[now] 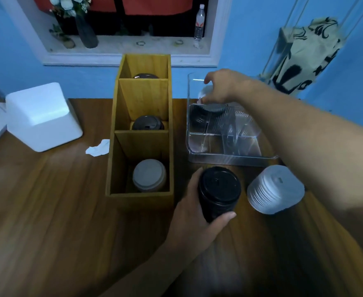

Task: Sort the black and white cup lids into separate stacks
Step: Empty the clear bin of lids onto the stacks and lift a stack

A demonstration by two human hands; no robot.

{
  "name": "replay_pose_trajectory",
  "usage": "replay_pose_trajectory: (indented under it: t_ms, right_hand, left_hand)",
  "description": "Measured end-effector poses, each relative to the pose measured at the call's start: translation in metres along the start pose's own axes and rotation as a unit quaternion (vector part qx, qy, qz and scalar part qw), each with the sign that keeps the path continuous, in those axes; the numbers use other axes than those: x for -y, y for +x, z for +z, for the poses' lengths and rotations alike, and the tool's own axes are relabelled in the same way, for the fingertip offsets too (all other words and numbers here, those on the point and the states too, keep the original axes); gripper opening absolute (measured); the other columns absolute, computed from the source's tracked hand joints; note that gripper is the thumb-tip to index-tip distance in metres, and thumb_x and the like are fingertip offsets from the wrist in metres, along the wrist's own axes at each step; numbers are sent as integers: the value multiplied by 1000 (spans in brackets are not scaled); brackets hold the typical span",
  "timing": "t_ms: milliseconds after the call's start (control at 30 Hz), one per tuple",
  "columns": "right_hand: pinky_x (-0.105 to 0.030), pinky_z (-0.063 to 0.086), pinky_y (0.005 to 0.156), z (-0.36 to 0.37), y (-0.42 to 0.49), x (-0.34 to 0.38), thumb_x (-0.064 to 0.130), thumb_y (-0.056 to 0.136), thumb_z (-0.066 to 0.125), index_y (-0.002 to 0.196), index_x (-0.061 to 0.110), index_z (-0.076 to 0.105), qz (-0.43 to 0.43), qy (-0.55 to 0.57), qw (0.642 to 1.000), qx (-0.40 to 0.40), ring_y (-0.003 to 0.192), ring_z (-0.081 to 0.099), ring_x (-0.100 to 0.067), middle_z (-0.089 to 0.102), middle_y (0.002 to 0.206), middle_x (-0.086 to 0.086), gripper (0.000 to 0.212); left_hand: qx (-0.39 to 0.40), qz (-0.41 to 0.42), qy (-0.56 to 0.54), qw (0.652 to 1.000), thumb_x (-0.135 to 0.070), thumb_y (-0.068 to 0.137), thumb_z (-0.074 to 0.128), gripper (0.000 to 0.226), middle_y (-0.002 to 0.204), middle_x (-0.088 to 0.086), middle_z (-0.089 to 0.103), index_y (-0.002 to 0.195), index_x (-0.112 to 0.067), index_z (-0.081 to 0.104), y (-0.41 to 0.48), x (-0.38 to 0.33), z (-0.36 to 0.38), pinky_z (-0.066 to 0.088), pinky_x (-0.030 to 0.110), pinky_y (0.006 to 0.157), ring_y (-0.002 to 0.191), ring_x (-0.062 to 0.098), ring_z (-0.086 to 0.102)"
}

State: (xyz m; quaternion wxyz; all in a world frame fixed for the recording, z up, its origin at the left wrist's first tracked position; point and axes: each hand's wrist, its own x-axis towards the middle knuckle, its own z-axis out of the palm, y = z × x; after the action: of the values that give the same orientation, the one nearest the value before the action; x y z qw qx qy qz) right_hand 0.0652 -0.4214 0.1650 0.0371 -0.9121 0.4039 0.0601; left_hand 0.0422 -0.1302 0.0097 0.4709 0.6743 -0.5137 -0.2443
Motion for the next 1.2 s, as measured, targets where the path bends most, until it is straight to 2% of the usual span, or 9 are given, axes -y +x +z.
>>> replay_pose_trajectory:
  t_ms: [67, 233, 600, 733, 800, 900, 1000, 1133, 1200]
  right_hand:
    - [-45, 43, 106, -4, 12, 1, 63, 83, 71, 144, 14, 50, 2, -32, 999, 30, 132, 50, -36, 53, 145, -13, 81]
    - [-52, 53, 95, -6, 30, 3, 70, 79, 70, 109, 6, 63, 12, -112, 988, 108, 103, 60, -38, 60, 106, -9, 71]
    - [-44, 49, 85, -2, 30, 10, 57, 99, 42, 132, 16, 57, -60, -204, 977, 30, 105, 57, -37, 60, 117, -12, 54]
    - [-52, 48, 100, -7, 25, 7, 85, 77, 55, 144, 23, 49, -67, -196, 975, 76, 121, 56, -38, 59, 136, -10, 92]
    - [-53, 51, 98, -8, 35, 4, 91, 59, 64, 138, 22, 55, -55, -194, 972, 120, 114, 61, -36, 65, 128, -9, 105]
    - [-52, 58, 89, -6, 48, 1, 80, 51, 70, 119, 17, 64, -21, -164, 972, 169, 95, 69, -33, 69, 111, -8, 93]
    - [-50, 59, 84, -9, 40, 8, 70, 75, 62, 106, 15, 66, -19, -141, 980, 142, 76, 72, -31, 70, 97, -10, 63]
    - [-49, 60, 80, -2, 39, 5, 74, 78, 56, 117, 17, 63, -48, -133, 987, 79, 74, 72, -32, 69, 100, -12, 70]
    - [-50, 63, 75, -1, 38, 0, 75, 76, 67, 131, 19, 56, -39, -88, 990, 100, 75, 74, -35, 65, 113, -14, 79]
  left_hand:
    - [5, 0, -3, 1000, -47, 75, 88, 114, 143, -51, 30, 136, -77, -4, 0, 1, 0, 24, 4, 111, 139, -19, 31]
    - [6, 2, 4, 1000, -49, 75, 87, 117, 147, -48, 27, 139, -76, -8, 0, 1, 0, 26, 10, 115, 141, -16, 30]
    - [12, 12, 8, 1000, -45, 75, 88, 118, 142, -56, 22, 139, -75, -8, 0, 1, -1, 23, 1, 111, 139, -20, 29]
    - [12, 9, 6, 1000, -44, 76, 88, 118, 143, -52, 25, 143, -70, -6, 0, 1, 0, 24, 2, 111, 139, -19, 30]
    - [12, 5, 6, 1000, -44, 75, 88, 117, 144, -47, 28, 142, -71, -5, 0, 0, 0, 24, 2, 110, 139, -18, 31]
    - [13, 0, 9, 1000, -44, 75, 88, 118, 145, -42, 30, 141, -72, -6, 0, 0, 0, 23, 1, 110, 139, -19, 31]
    - [14, 1, 9, 1000, -44, 75, 88, 118, 146, -38, 32, 140, -73, -7, 1, 1, 0, 23, 1, 110, 139, -18, 31]
    - [16, 1, 4, 1000, -44, 76, 88, 117, 142, -46, 32, 140, -74, -6, 1, 1, 0, 25, 3, 111, 139, -17, 33]
    - [15, 0, 1, 1000, -45, 75, 88, 116, 144, -44, 33, 142, -71, -4, 0, 1, -1, 26, 3, 111, 139, -17, 34]
